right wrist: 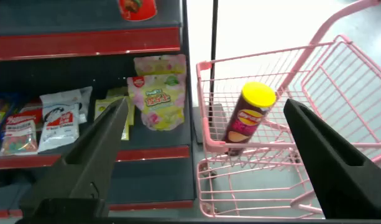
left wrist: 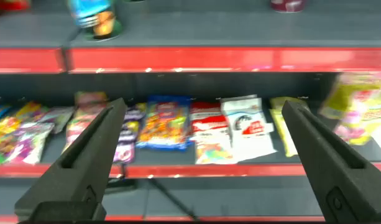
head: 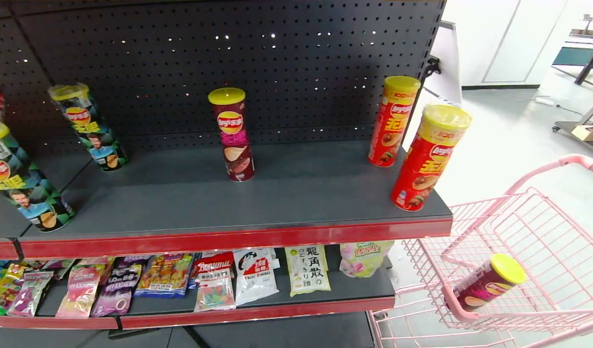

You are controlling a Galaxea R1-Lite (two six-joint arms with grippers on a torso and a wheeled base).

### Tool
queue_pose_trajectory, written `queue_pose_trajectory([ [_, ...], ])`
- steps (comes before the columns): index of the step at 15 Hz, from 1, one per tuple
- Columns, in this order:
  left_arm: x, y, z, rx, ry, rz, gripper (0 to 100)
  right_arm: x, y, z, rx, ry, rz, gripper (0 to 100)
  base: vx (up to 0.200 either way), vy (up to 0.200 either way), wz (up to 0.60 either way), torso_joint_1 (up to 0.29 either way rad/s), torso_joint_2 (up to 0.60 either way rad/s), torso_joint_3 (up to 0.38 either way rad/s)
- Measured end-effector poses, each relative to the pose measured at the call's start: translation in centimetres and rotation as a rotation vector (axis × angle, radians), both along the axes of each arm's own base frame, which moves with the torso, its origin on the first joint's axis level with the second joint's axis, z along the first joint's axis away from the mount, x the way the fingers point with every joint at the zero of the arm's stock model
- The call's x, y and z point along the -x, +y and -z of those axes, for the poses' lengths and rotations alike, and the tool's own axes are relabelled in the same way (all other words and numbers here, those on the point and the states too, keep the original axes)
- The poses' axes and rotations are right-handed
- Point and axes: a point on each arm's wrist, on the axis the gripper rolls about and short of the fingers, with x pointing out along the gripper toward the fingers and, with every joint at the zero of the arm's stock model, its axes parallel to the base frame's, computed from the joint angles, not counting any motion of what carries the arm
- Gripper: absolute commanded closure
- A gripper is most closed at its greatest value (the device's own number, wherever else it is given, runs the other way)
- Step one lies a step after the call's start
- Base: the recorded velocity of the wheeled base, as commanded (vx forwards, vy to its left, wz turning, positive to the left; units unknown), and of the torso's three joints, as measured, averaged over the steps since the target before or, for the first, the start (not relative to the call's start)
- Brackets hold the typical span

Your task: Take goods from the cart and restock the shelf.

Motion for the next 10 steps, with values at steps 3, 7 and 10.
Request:
queue_pose_trajectory([
  [3, 0.00, 0.00, 0.00, 0.000, 0.000, 0.000, 0, 0.00, 0.00, 0.00, 0.000, 0.000, 0.000, 0, 0.000, 0.000, -0.60, 0.002, 0.00, 0.005],
  [7, 0.00, 0.00, 0.00, 0.000, 0.000, 0.000, 0, 0.00, 0.00, 0.00, 0.000, 0.000, 0.001, 0, 0.000, 0.000, -0.30, 0.002, 0.00, 0.004],
  [10, 0.00, 0.00, 0.00, 0.000, 0.000, 0.000, 0, 0.00, 0.00, 0.00, 0.000, 0.000, 0.000, 0, 0.000, 0.000, 0.00, 0.000, 0.00, 0.000],
])
